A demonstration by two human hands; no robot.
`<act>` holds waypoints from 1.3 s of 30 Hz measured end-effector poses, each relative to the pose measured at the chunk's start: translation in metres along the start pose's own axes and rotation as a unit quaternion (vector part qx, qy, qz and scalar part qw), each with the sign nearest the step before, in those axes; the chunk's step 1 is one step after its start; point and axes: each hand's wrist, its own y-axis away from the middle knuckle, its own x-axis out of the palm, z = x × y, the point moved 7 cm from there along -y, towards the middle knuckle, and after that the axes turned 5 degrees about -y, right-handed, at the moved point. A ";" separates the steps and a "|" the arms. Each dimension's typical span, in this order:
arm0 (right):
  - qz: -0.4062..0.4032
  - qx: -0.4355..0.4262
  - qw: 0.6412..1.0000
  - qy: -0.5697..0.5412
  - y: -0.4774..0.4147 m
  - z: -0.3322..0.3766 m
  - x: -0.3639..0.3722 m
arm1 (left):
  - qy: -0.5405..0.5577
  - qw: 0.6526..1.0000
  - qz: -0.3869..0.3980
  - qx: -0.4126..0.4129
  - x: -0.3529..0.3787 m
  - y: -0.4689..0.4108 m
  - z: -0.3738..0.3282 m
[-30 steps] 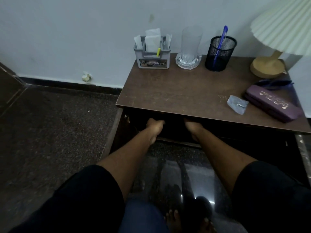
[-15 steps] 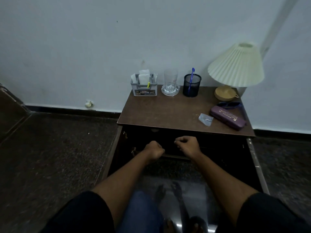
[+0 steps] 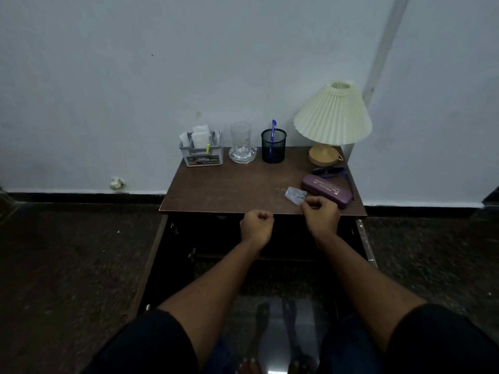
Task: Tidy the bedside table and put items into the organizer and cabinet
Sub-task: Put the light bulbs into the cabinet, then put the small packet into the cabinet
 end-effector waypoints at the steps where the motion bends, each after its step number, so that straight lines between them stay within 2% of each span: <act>1: -0.007 -0.006 1.000 0.009 -0.007 0.002 -0.002 | 0.008 1.000 -0.009 0.007 0.002 -0.003 -0.007; 5: -0.010 -0.035 0.997 0.067 -0.030 0.007 0.004 | 0.031 0.998 -0.032 0.040 0.011 -0.019 -0.035; 10: 0.030 -0.078 0.986 0.147 -0.042 0.006 0.023 | 0.028 0.999 -0.006 0.030 0.035 -0.044 -0.051; 16: 0.058 -0.099 0.984 0.135 -0.045 0.004 0.026 | 0.013 1.000 0.005 0.015 0.050 -0.059 -0.050; 21: 0.103 -0.104 0.986 0.080 -0.033 0.002 0.022 | 0.078 0.996 0.032 -0.024 0.046 -0.061 -0.041; 26: 0.156 -0.033 0.985 -0.064 -0.009 -0.004 0.026 | 0.177 0.982 0.048 -0.037 0.035 -0.045 -0.024; 29: 0.137 0.027 0.979 -0.147 0.004 -0.009 0.025 | 0.208 0.976 0.055 -0.040 0.024 -0.031 -0.014; 34: 0.151 0.098 0.968 -0.172 0.040 -0.020 0.029 | 0.219 0.972 0.061 -0.060 0.007 -0.004 0.012; 39: 0.144 0.204 0.944 -0.217 0.071 -0.043 0.042 | 0.226 0.963 0.073 -0.130 -0.006 0.012 0.047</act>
